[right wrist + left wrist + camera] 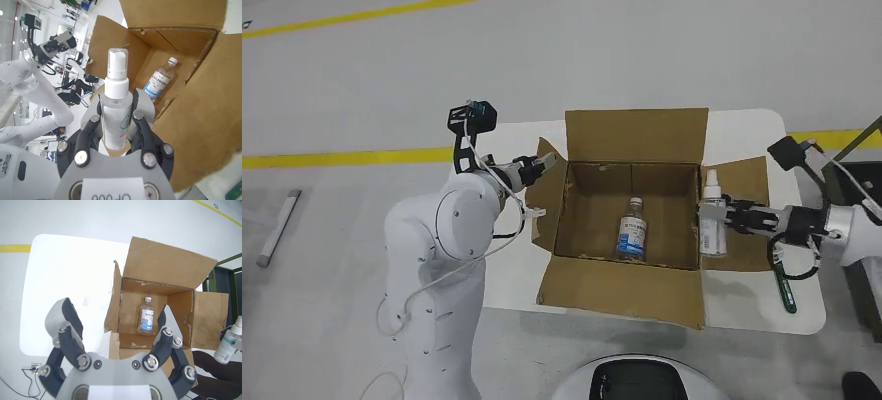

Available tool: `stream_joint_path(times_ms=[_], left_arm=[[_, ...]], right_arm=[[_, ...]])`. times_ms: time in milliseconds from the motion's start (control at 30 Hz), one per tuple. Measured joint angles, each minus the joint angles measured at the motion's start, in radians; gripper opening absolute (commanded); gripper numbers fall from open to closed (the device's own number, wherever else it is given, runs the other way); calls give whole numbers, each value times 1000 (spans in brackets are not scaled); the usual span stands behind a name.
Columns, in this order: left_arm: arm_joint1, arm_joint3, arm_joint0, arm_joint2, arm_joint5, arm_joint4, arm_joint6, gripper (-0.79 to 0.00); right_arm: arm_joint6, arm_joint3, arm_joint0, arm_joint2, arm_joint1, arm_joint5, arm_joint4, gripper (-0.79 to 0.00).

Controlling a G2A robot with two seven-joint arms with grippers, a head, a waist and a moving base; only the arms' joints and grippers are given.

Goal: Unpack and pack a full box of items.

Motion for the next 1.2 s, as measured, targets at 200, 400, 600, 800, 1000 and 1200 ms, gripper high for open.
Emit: stream_joint_path(times_ms=[200, 400, 600, 800, 1000, 1200], left_arm=[[0, 0, 0, 0, 0, 0, 0, 0], [0, 0, 0, 0, 0, 0, 0, 0], [0, 0, 0, 0, 0, 0, 0, 0], [0, 0, 0, 0, 0, 0, 0, 0], [0, 0, 0, 0, 0, 0, 0, 0], [0, 0, 0, 0, 0, 0, 0, 0]], right_arm=[[-51, 75, 127, -214, -7, 151, -162, -785], [-57, 102, 152, -260, -8, 181, -201, -785], [-57, 102, 151, -260, -8, 181, -200, -785], [-57, 102, 151, -260, -8, 181, -200, -785], [-57, 102, 151, -260, -8, 181, -200, -785], [-57, 102, 151, -260, -8, 181, -200, -785]])
